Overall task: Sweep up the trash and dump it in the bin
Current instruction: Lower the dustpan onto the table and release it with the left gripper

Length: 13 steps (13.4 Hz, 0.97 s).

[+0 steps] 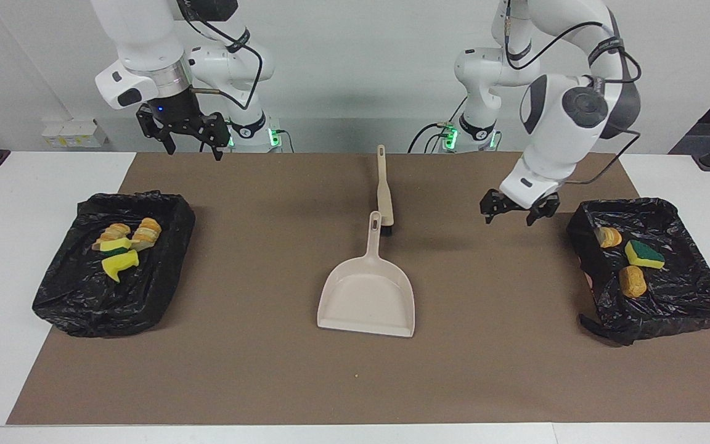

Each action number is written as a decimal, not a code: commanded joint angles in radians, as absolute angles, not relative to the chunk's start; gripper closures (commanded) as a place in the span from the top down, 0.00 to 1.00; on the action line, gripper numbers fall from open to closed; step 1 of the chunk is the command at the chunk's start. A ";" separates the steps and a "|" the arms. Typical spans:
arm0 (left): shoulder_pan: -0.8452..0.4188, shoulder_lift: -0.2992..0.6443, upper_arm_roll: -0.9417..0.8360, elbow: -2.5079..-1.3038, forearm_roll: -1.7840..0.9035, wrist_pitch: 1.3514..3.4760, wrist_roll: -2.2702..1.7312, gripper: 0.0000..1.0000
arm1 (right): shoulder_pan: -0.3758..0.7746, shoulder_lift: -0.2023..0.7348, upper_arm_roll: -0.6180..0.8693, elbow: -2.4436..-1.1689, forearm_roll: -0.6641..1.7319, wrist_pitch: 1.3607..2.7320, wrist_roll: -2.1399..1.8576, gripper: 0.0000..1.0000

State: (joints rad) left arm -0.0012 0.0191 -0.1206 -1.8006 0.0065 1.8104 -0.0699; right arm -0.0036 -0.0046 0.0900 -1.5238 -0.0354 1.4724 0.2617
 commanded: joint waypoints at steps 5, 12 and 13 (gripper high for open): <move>0.025 0.006 -0.129 -1.637 0.003 1.631 -0.064 1.00 | -0.017 -0.017 0.091 -1.543 -0.014 1.493 0.235 1.00; 0.037 -0.006 -0.104 -1.485 -0.003 1.440 -0.063 1.00 | -0.017 -0.017 0.091 -1.543 -0.014 1.491 0.235 1.00; 0.037 -0.021 -0.104 -1.491 -0.006 1.453 -0.058 1.00 | -0.017 -0.017 0.091 -1.543 -0.014 1.493 0.235 1.00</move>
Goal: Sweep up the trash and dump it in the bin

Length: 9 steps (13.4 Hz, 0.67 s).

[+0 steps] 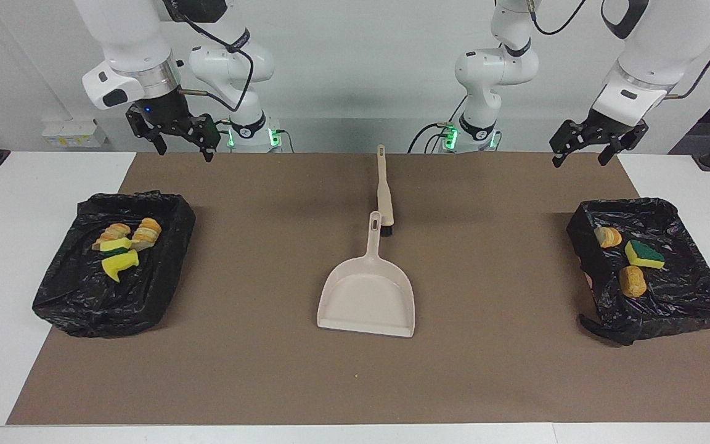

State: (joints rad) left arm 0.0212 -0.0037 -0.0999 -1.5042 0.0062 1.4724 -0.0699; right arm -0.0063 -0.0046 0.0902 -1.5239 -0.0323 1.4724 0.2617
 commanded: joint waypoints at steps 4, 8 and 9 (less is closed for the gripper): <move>0.037 -0.057 -0.101 -1.526 -0.026 1.477 -0.038 1.00 | -0.017 -0.017 0.092 -1.543 -0.014 1.493 0.235 1.00; 0.038 -0.057 -0.101 -1.526 -0.026 1.477 -0.040 1.00 | -0.017 -0.017 0.091 -1.543 -0.014 1.493 0.235 1.00; 0.037 -0.058 -0.101 -1.526 -0.026 1.477 -0.046 1.00 | -0.017 -0.017 0.091 -1.543 -0.014 1.493 0.235 1.00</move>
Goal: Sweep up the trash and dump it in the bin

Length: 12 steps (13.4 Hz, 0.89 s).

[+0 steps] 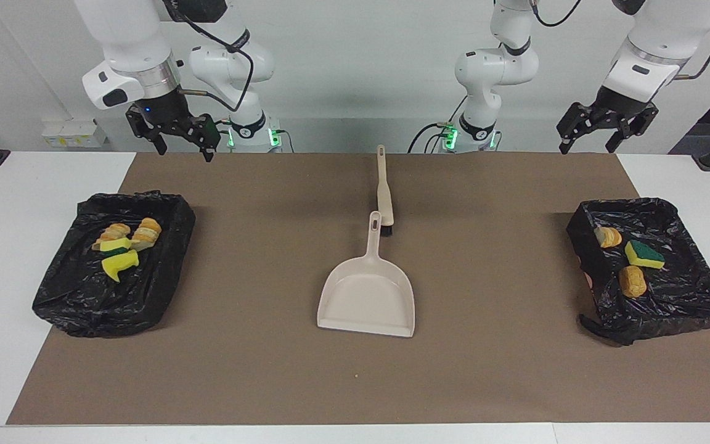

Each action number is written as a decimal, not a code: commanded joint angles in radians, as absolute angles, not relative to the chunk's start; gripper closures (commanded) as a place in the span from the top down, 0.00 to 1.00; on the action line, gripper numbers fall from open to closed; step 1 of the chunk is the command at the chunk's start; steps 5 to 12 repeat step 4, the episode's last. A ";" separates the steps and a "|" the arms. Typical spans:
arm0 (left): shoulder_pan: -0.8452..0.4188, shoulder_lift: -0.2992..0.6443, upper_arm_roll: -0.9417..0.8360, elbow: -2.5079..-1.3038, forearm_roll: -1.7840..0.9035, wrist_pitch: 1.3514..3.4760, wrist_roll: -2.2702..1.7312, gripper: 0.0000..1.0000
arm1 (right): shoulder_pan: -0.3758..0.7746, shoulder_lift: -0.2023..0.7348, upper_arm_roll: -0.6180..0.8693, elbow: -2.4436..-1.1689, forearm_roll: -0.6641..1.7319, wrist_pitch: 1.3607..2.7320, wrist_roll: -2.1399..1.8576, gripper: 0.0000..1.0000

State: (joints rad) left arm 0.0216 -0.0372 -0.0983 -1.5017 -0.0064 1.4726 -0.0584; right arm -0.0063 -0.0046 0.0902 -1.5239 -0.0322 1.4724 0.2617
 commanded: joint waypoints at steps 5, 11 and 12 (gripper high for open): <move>0.038 -0.058 -0.100 -1.528 -0.026 1.477 -0.038 1.00 | -0.017 -0.017 0.091 -1.543 -0.014 1.493 0.235 1.00; 0.038 -0.058 -0.100 -1.528 -0.026 1.477 -0.038 1.00 | -0.017 -0.017 0.091 -1.543 -0.014 1.493 0.235 1.00; 0.038 -0.058 -0.100 -1.528 -0.026 1.477 -0.038 1.00 | -0.017 -0.017 0.091 -1.543 -0.014 1.493 0.235 1.00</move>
